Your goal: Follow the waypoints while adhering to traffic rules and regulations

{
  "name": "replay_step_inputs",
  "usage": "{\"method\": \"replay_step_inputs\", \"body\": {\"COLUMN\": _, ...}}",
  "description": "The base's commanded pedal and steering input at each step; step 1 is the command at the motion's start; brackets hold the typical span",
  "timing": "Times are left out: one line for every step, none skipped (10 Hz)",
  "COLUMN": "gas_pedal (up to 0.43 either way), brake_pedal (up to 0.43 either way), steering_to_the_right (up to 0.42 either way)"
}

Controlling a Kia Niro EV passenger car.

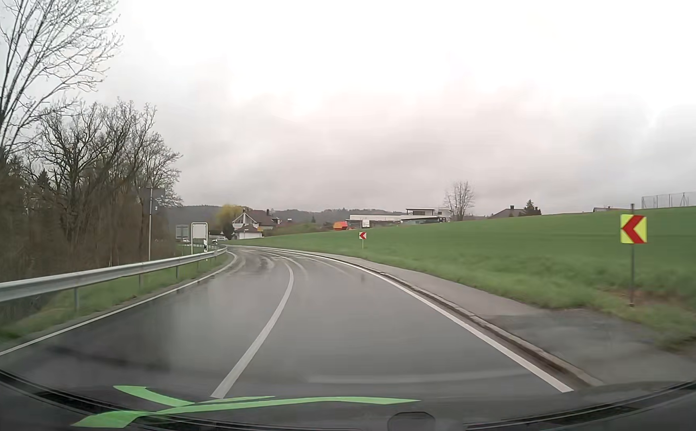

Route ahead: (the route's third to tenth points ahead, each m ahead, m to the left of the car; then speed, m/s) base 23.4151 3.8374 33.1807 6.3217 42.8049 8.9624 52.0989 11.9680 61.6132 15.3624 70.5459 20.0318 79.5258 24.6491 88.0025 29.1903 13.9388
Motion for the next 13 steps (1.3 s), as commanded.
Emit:
{"method": "replay_step_inputs", "body": {"gas_pedal": 0.039, "brake_pedal": 0.0, "steering_to_the_right": -0.044}}
{"method": "replay_step_inputs", "body": {"gas_pedal": 0.059, "brake_pedal": 0.0, "steering_to_the_right": -0.044}}
{"method": "replay_step_inputs", "body": {"gas_pedal": 0.059, "brake_pedal": 0.0, "steering_to_the_right": -0.044}}
{"method": "replay_step_inputs", "body": {"gas_pedal": 0.067, "brake_pedal": 0.0, "steering_to_the_right": -0.046}}
{"method": "replay_step_inputs", "body": {"gas_pedal": 0.079, "brake_pedal": 0.0, "steering_to_the_right": -0.045}}
{"method": "replay_step_inputs", "body": {"gas_pedal": 0.079, "brake_pedal": 0.0, "steering_to_the_right": -0.046}}
{"method": "replay_step_inputs", "body": {"gas_pedal": 0.059, "brake_pedal": 0.0, "steering_to_the_right": -0.046}}
{"method": "replay_step_inputs", "body": {"gas_pedal": 0.02, "brake_pedal": 0.0, "steering_to_the_right": -0.046}}
{"method": "replay_step_inputs", "body": {"gas_pedal": 0.0, "brake_pedal": 0.0, "steering_to_the_right": -0.046}}
{"method": "replay_step_inputs", "body": {"gas_pedal": 0.0, "brake_pedal": 0.0, "steering_to_the_right": -0.046}}
{"method": "replay_step_inputs", "body": {"gas_pedal": 0.0, "brake_pedal": 0.0, "steering_to_the_right": -0.043}}
{"method": "replay_step_inputs", "body": {"gas_pedal": 0.028, "brake_pedal": 0.0, "steering_to_the_right": -0.038}}
{"method": "replay_step_inputs", "body": {"gas_pedal": 0.047, "brake_pedal": 0.0, "steering_to_the_right": -0.037}}
